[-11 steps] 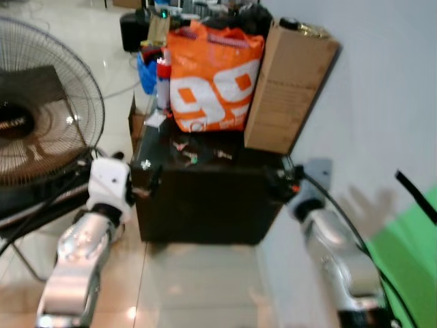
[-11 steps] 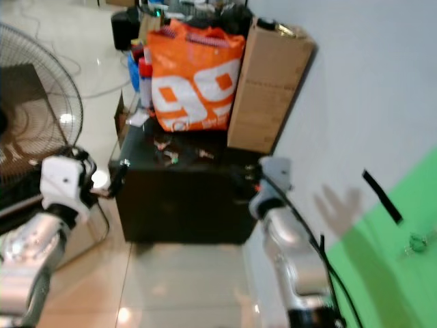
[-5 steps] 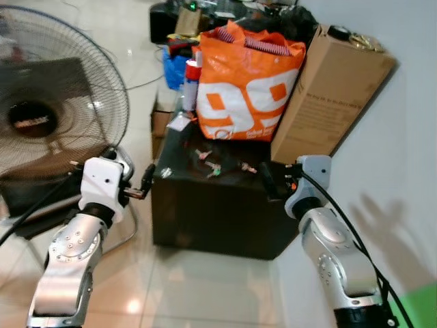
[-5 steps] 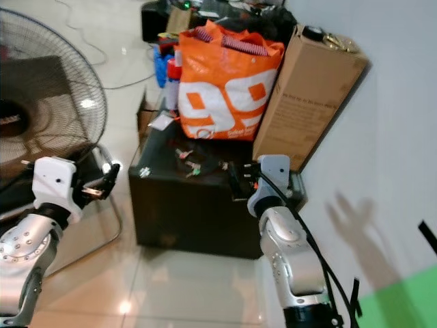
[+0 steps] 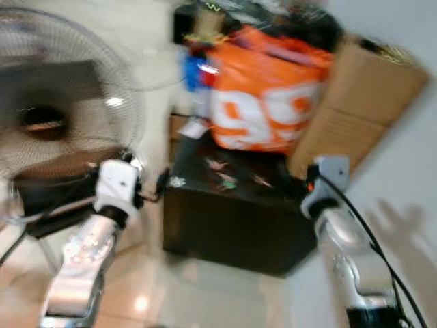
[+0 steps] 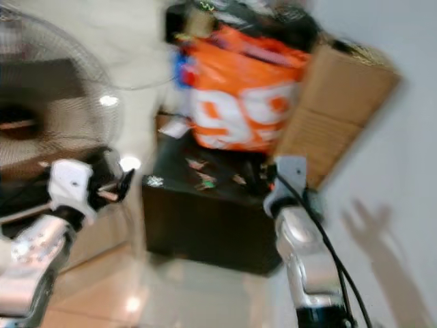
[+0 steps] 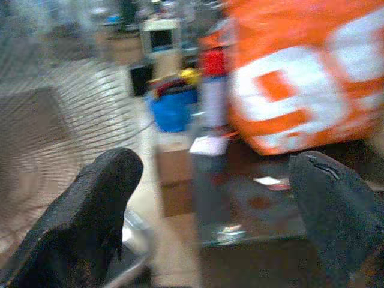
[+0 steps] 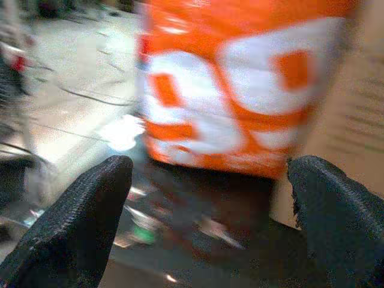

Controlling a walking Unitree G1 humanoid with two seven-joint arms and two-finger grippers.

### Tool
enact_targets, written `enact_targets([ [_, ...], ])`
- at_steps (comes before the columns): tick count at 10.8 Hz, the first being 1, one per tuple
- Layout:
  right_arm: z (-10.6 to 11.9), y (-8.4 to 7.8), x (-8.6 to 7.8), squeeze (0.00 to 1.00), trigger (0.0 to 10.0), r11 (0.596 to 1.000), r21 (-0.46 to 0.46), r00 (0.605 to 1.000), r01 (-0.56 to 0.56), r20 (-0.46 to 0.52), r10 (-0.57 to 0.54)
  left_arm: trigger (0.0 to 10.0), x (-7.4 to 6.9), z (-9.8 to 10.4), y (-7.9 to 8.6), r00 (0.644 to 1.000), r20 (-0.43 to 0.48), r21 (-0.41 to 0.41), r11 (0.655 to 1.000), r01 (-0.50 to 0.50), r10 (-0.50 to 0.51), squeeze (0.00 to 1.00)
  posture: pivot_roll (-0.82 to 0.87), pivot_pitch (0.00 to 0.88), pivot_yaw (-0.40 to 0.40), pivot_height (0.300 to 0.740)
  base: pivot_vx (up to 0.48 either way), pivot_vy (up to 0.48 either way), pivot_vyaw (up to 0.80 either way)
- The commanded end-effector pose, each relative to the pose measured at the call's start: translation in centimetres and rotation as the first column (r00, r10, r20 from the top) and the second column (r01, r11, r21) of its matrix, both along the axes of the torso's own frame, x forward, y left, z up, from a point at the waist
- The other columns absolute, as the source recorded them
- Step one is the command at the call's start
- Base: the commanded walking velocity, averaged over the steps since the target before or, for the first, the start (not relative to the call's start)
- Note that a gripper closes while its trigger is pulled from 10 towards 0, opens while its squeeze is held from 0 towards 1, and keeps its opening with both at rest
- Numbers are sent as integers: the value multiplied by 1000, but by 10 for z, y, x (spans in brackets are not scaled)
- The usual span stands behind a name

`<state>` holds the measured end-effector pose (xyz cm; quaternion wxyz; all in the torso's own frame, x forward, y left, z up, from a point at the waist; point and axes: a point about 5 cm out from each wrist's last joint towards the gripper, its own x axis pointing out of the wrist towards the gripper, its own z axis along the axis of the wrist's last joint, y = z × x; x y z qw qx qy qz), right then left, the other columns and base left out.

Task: Hang keys on a hook

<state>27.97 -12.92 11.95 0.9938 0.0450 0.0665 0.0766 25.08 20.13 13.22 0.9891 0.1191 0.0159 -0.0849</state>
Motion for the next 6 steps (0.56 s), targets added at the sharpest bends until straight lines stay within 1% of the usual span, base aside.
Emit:
enact_targets([
  [1, -4, -13, -1, 749, 10000, 999, -31, 999, 37, -23, -37, 10000, 3, 3, -12, 999, 19, -11, 999, 40, -40, 0, 101, 0, -142, 740, 360, 0, 0],
  [2, -5, -13, -1, 439, 10000, 999, -33, 999, 32, -31, -33, 10000, 3, 3, -12, 999, 18, -10, 999, 43, -43, 0, 102, 0, -143, 740, 364, 0, 0],
  [3, -6, -14, -2, 0, 10000, 999, -35, 999, 23, -39, -24, 10000, 3, 3, -13, 999, 16, -8, 999, 47, -47, 0, 100, 0, -145, 740, 356, 0, 0],
  [6, -7, -14, -1, 0, 10000, 998, -57, 998, 10, -57, -13, 10000, 4, 2, -15, 998, 12, -5, 998, 60, -60, 0, 94, 0, -147, 740, 360, 0, 0],
])
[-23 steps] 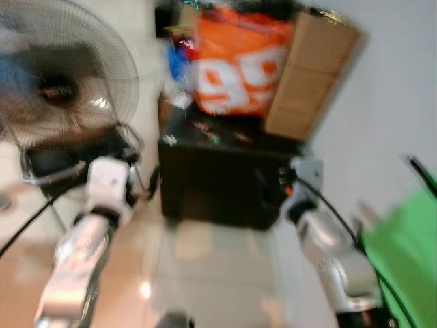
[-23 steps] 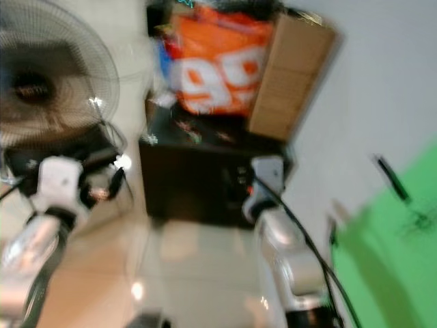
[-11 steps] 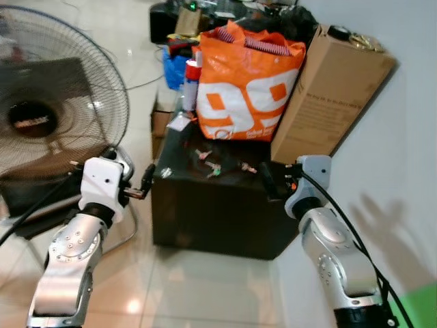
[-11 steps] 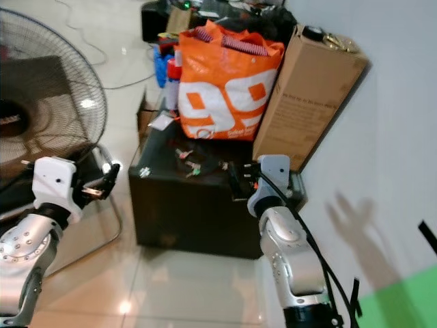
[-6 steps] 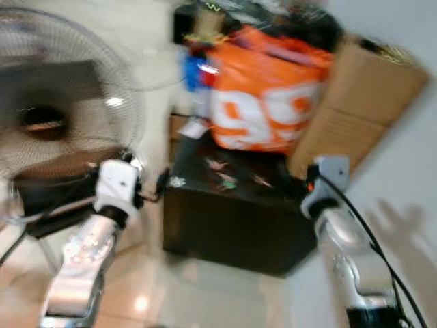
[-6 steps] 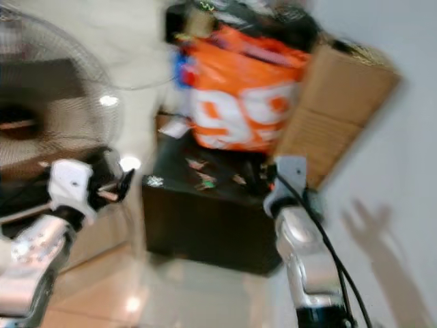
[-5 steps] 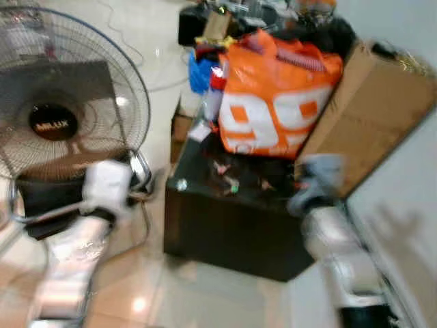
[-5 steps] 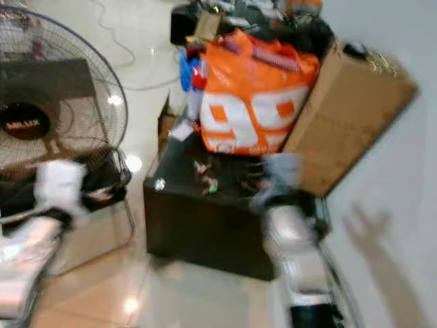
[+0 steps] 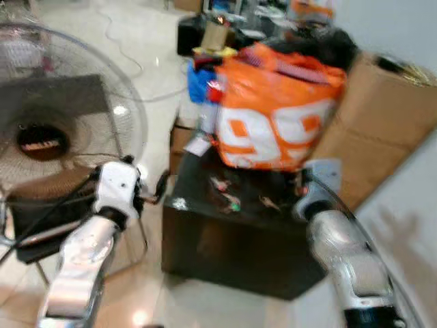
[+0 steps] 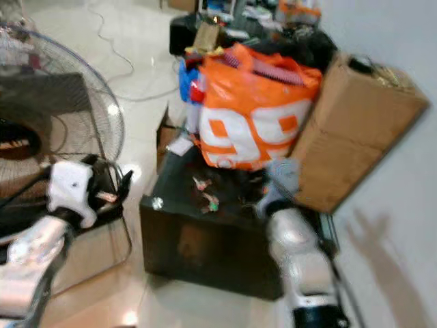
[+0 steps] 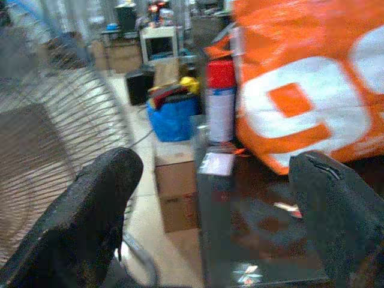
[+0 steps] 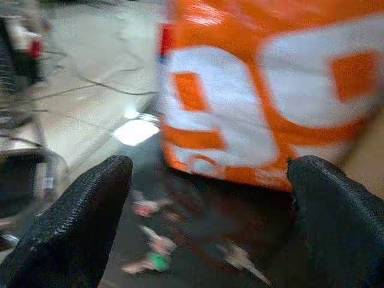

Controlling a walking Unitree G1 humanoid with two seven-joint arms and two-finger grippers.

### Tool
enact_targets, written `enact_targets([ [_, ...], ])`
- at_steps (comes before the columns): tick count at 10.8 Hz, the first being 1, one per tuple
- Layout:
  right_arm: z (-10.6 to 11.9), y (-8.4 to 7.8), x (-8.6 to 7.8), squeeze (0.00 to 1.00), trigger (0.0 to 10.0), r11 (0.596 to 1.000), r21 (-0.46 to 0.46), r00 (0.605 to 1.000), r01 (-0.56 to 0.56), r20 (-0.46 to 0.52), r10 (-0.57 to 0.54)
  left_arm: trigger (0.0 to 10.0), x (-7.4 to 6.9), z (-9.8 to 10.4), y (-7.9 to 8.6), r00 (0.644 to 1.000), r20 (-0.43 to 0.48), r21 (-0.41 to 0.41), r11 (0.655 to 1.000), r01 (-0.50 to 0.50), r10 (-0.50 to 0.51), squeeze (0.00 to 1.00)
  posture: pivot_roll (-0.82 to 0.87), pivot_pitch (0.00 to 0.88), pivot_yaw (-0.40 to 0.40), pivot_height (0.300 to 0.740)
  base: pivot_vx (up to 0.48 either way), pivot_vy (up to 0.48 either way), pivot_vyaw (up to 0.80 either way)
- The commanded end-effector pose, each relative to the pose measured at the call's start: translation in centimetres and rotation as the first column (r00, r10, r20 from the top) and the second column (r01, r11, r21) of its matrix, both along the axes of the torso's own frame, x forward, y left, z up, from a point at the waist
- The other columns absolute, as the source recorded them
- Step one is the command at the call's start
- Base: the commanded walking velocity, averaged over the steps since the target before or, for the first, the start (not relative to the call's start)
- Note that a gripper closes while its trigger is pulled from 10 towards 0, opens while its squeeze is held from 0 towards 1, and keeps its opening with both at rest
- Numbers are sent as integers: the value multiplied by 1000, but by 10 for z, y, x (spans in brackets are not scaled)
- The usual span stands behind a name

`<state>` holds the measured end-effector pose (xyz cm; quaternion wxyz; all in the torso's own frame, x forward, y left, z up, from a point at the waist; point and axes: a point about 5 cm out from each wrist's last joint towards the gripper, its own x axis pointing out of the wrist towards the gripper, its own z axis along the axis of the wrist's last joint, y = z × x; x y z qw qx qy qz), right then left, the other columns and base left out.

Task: Hang keys on a hook

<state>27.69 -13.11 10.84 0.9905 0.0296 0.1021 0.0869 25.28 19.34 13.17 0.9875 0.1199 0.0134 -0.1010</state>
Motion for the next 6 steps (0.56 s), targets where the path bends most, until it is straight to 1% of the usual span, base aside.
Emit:
enact_targets([
  [1, 3, -15, 2, 0, 10000, 999, -34, 999, 37, 2, -37, 10000, 2, 2, -8, 999, 10, -6, 1000, 31, -31, 0, 94, 0, -149, 740, 360, 0, 0],
  [2, 0, -18, 2, 0, 10000, 997, -51, 998, 50, -22, -51, 10000, 2, 2, -9, 999, 8, -5, 999, 35, -35, 0, 94, 0, -148, 740, 360, 0, 0],
  [3, -2, -18, 2, 0, 10000, 998, -28, 998, 57, -37, -58, 10000, 3, 2, -10, 999, 5, -2, 999, 43, -43, 0, 94, 0, -148, 740, 360, 0, 0],
  [5, -3, -16, -2, 0, 10000, 997, 17, 996, 69, -61, -68, 10000, 10, 3, -14, 995, -5, 5, 995, 100, -100, 0, 43, 0, -69, 740, 358, 0, 0],
  [6, -4, -19, -7, 0, 10000, 996, 22, 994, 90, -67, -88, 10000, 14, 4, -18, 991, -11, 6, 991, 134, -134, 0, 18, 0, -33, 740, 360, 0, 0],
])
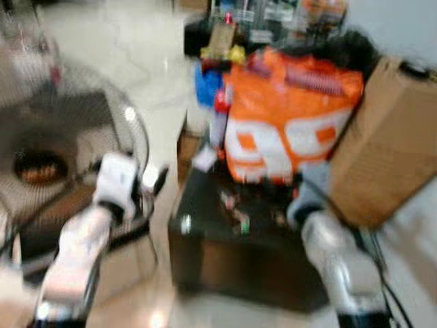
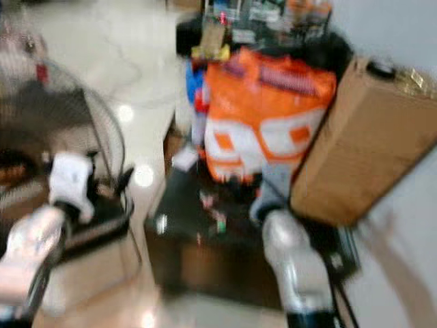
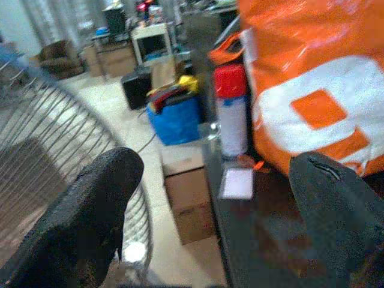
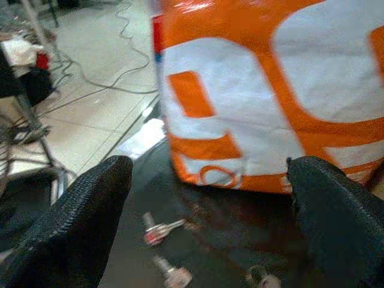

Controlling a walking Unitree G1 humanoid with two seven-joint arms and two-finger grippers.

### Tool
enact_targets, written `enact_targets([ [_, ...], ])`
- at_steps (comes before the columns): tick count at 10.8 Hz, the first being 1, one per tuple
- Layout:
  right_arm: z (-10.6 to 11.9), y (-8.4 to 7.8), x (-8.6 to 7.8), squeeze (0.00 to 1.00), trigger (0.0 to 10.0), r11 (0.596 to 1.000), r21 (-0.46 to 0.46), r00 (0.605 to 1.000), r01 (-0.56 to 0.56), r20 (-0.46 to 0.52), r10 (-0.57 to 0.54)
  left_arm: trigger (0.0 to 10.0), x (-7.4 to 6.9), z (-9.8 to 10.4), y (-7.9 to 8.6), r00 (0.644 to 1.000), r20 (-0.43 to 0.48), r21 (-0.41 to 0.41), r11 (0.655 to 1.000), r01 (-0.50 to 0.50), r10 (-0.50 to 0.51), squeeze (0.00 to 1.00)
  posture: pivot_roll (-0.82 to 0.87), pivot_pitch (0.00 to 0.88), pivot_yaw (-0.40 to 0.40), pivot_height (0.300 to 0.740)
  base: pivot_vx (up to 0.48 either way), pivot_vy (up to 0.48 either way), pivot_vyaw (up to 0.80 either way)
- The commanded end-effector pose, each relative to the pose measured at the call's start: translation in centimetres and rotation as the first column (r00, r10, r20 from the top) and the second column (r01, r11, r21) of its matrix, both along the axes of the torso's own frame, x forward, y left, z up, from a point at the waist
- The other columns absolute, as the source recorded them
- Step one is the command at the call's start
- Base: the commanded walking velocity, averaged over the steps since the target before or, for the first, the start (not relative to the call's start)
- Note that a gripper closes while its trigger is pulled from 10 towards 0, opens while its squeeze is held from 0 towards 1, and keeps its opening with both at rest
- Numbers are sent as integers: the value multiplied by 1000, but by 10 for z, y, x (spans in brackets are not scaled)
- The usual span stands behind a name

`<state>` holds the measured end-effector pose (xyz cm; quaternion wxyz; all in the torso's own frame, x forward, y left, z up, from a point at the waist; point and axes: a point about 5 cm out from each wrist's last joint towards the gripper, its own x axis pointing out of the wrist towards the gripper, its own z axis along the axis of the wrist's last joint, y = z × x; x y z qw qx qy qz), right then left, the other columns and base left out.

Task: Hang keys on a hook

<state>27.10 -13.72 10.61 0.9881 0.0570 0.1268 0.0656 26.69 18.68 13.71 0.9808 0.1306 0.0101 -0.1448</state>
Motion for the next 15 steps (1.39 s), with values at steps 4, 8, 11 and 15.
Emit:
enact_targets([
  [4, 0, -22, -18, 0, 10000, 997, -55, 998, 50, -29, -52, 10000, 3, -7, -28, 984, -55, -14, 985, 171, -172, 0, -111, 0, 66, 740, 357, 0, 0],
  [8, 5, -23, -23, 0, 10000, 992, -127, 999, 4, -36, -9, 10000, 0, -15, -36, 978, -76, -27, 981, 192, -193, 0, -124, 0, 17, 740, 344, 0, 0],
  [11, -22, -7, -16, 0, 10000, 938, -165, 925, -305, -288, 250, 10000, -21, -31, -33, 927, -208, 14, 947, 322, -312, 0, -107, 0, -14, 740, 0, 0, 0],
  [15, -81, 27, 0, 0, 10000, 941, 43, 808, -335, -501, 310, 10000, -35, -37, -37, 852, -296, 33, 887, 461, -432, 0, -87, 0, -43, 740, 0, 0, 0],
])
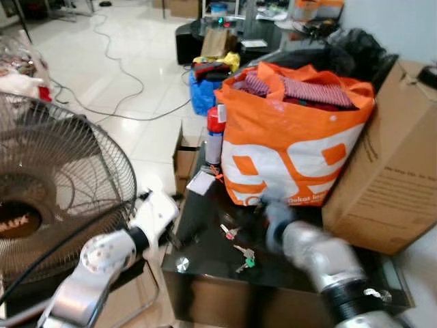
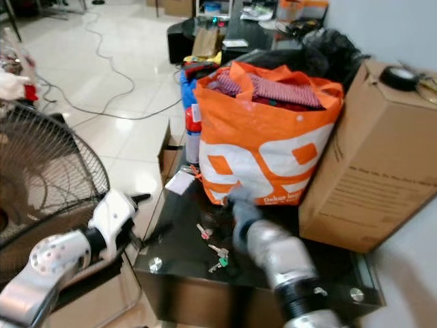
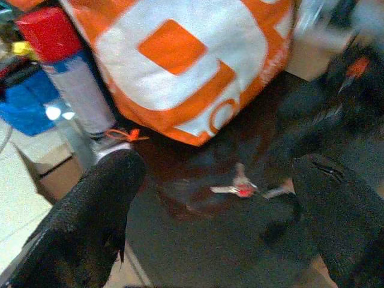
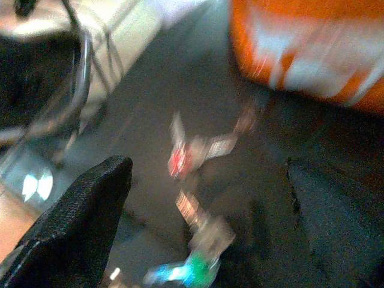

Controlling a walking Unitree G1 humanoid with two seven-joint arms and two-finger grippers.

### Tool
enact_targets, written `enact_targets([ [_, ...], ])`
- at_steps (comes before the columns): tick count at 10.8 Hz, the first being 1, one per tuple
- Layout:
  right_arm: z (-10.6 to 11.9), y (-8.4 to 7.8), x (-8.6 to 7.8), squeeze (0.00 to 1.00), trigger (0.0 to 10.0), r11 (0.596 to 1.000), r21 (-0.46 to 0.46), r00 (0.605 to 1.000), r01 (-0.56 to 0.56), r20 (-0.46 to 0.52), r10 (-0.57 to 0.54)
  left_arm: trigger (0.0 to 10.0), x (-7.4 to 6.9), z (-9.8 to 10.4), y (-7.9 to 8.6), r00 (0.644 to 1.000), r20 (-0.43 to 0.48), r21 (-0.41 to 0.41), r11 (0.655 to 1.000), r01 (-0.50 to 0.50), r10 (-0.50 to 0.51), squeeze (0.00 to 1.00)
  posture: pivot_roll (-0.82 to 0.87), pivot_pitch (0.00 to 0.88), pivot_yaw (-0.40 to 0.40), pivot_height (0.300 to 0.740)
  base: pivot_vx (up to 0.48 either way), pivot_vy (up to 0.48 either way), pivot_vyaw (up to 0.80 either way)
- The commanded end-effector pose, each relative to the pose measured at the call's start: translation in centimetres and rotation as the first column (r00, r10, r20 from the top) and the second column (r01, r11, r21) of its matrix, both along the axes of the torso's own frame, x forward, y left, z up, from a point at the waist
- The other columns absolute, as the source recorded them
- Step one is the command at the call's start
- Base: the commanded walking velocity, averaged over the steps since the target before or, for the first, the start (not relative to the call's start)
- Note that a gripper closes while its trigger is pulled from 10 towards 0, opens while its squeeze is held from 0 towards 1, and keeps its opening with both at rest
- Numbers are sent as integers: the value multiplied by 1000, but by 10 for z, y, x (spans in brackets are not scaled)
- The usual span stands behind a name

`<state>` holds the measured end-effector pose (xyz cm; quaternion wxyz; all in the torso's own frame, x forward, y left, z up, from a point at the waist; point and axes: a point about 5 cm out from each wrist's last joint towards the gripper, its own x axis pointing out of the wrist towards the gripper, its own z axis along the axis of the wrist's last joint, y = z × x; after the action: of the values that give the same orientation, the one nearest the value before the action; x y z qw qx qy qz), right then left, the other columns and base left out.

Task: Hang keys on a hook

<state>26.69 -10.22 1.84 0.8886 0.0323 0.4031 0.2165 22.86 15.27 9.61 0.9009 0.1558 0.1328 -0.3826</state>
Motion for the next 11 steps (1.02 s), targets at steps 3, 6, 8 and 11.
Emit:
enact_targets([
  [3, -21, 10, -4, 1000, 10000, 999, 24, 994, 27, -111, -24, 10000, -22, -8, 3, 989, -110, 30, 994, 105, -101, 0, -81, 0, -56, 740, 0, 0, 0],
  [6, -35, 19, -9, 0, 10000, 994, 63, 973, 93, -217, -77, 10000, -33, -10, 2, 964, -213, 19, 986, 167, -159, 0, -77, 0, -62, 740, 0, 0, 0],
  [8, -39, 19, -7, 0, 10000, 996, -4, 984, 88, -157, -88, 10000, -37, -10, 4, 962, -226, 28, 987, 160, -150, 0, -76, 0, -67, 740, 0, 0, 0],
  [11, -36, 16, -2, 0, 10000, 999, -9, 986, 53, -161, -54, 10000, -38, -10, 3, 959, -239, 25, 986, 162, -151, 0, -87, 0, -68, 740, 0, 0, 0],
])
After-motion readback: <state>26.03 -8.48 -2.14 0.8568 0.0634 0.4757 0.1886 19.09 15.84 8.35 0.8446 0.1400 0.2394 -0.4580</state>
